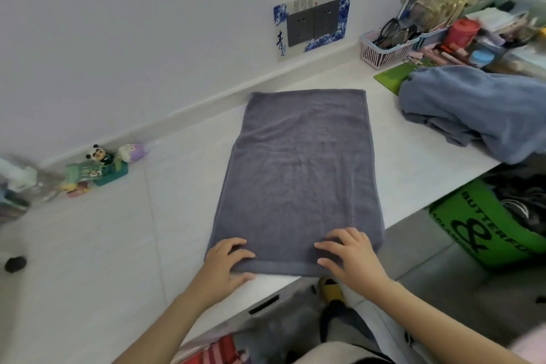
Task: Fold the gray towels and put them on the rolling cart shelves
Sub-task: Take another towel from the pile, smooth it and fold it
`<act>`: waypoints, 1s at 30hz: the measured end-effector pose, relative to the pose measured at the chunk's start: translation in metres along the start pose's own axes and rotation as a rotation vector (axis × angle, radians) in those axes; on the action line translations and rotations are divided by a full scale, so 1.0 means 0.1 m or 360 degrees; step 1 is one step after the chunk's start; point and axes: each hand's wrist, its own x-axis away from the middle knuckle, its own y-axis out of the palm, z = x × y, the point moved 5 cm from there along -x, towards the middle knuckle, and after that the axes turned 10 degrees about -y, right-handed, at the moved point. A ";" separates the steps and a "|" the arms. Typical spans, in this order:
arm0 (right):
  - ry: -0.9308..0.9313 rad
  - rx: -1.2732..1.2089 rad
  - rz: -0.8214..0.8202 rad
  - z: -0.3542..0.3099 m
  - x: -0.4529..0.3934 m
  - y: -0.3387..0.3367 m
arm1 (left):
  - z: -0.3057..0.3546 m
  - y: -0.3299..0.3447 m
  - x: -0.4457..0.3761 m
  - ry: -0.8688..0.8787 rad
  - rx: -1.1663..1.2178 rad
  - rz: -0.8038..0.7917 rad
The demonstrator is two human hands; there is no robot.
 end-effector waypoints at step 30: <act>0.0348 -0.0736 -0.0592 -0.14 -0.10 -0.12 | 0.44 -0.25 -0.05 -0.0313 0.0167 -0.0739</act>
